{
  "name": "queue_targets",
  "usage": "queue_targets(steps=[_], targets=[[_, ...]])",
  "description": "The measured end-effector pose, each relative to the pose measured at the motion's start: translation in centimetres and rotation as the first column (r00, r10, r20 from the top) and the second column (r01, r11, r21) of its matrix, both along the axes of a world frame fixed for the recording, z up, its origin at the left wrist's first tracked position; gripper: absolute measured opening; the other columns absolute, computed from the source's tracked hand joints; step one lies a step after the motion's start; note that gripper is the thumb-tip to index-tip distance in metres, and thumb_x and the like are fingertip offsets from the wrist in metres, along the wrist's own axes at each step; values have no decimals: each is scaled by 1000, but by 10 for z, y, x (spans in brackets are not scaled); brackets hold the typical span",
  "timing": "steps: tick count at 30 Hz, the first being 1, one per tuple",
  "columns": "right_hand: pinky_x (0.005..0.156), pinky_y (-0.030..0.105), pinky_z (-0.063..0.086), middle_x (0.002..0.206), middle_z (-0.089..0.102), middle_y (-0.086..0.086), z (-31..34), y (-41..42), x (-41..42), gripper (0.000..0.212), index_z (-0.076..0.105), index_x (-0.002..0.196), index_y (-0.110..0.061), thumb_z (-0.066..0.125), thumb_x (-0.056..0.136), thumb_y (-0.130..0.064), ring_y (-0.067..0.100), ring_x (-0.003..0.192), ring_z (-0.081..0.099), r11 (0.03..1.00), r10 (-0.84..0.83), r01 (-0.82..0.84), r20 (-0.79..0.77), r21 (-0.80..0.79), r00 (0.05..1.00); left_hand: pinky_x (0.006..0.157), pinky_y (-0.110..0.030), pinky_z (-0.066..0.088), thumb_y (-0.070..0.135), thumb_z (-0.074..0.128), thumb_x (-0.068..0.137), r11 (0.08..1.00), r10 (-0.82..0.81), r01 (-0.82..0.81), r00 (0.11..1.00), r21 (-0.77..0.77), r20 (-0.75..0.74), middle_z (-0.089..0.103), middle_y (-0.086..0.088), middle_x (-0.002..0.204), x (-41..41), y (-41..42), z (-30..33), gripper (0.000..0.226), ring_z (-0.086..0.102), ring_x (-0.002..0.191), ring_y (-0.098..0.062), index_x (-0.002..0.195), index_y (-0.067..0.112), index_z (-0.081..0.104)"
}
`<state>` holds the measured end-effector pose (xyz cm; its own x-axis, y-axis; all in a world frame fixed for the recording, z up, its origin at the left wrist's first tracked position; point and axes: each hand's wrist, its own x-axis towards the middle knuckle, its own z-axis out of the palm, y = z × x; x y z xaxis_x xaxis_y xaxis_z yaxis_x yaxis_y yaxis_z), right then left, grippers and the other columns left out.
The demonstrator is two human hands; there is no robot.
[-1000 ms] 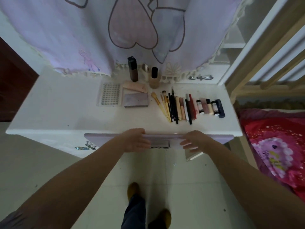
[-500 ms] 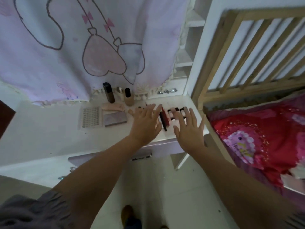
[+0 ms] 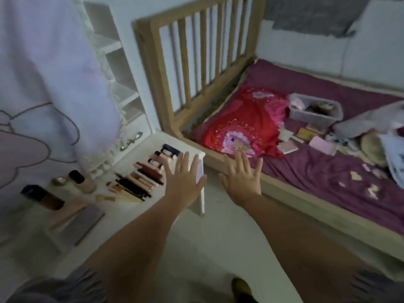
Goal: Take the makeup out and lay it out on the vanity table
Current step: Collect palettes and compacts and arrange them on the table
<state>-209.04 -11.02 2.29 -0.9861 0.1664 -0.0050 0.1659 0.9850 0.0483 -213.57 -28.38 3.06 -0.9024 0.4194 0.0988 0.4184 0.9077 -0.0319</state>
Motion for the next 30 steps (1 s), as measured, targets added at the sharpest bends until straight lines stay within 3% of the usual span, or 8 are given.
queue_targets(steps=[3,6,10,13,15,21,27,30], targets=[[107,67,-7,159,7,8,0,7,39,83,19,150,-22,-10,79,-55,27,147,1,987,-154,150,-77,-49,985,95,-64,38,52,33,85,990,-141,142,989,-22,53,58,-13,130,9,16,3,62,54,122,-28,131,15,55],[107,68,-3,159,8,8,9,16,85,70,18,150,-24,3,88,-54,27,147,3,945,-321,313,-83,-101,943,95,-70,32,53,28,84,963,-264,268,957,-17,118,56,-18,130,24,41,5,69,54,121,-34,131,11,54],[109,65,-8,159,-10,3,16,39,160,61,1,151,-27,19,97,-51,22,146,-14,846,-525,518,-28,-127,851,111,-62,6,58,20,93,875,-480,483,865,15,148,12,-14,157,71,89,11,71,13,145,-30,151,19,9],[110,65,-9,159,-12,3,15,52,231,61,2,151,-27,21,98,-50,22,146,-14,741,-667,662,-9,-113,745,112,-55,13,55,23,96,774,-627,630,752,55,202,-5,-7,159,115,127,13,69,-3,146,-24,150,24,-6],[110,66,-7,159,-10,3,14,55,280,61,2,151,-28,22,98,-51,22,146,-14,648,-757,752,-1,-119,653,114,-55,15,55,22,96,692,-714,718,666,72,216,-6,-6,159,148,151,12,69,-5,146,-24,150,24,-6],[110,64,-10,159,-15,1,14,35,447,60,-4,150,-31,14,97,-54,21,145,-19,311,-946,939,45,-145,321,115,-57,-5,54,17,96,394,-897,919,382,13,223,-5,-6,159,290,194,16,67,-7,146,-21,150,22,-9],[111,64,-9,159,-14,1,7,-28,603,60,-4,150,-32,14,97,-53,22,146,-16,49,-995,985,75,-164,62,113,-57,-6,50,22,97,180,-951,984,175,-4,257,4,-7,158,450,181,12,65,-2,146,-20,151,20,0],[110,64,-8,159,-15,1,1,-66,670,67,-6,150,-32,-2,89,-58,22,146,-16,-45,-994,987,108,-152,-29,113,-57,-6,50,21,97,89,-957,996,84,4,276,8,-7,158,526,160,9,64,4,146,-19,150,21,2]])
